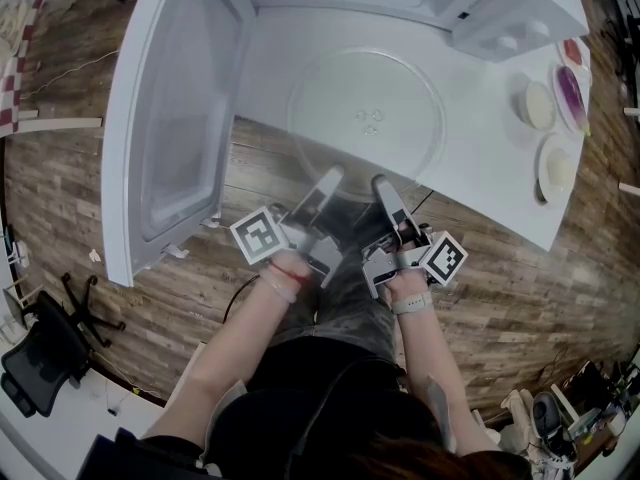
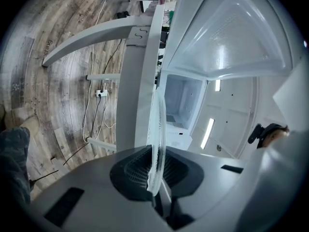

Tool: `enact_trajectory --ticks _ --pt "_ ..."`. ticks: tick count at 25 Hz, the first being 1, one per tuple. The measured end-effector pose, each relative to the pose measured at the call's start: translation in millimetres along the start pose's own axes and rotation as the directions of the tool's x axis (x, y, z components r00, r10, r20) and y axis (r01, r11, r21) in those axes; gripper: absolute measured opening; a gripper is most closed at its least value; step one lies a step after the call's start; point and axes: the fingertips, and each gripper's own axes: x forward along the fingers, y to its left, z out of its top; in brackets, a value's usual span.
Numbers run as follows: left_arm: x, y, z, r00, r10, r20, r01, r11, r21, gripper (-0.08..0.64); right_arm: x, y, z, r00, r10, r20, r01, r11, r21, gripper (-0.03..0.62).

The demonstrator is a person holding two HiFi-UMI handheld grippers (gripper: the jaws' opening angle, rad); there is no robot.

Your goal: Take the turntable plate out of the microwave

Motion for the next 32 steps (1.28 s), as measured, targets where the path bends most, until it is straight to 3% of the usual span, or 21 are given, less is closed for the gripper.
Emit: enact_trajectory --ticks 10,18,32 --pt "5.8 -0.8 1.6 1.0 0.001 -0.004 -0.001 1.0 0.017 0.034 3.1 -0.1 -12.1 0.999 -0.002 -0.043 0.001 1.0 -0.023 0.078" --pt "6.7 0.1 0.9 0.999 0.04 -0.004 -0.039 0.996 0.083 0.032 8.3 -1.4 -10.9 0.995 -0.104 -0.012 0.101 0.987 -0.127 0.076" --pt "23.1 -0.4 -6.0 0.999 0.026 -0.025 -0.024 0.996 0.081 0.032 1.9 1.4 8.9 0.992 -0.091 0.085 0.097 0.993 -0.067 0.046"
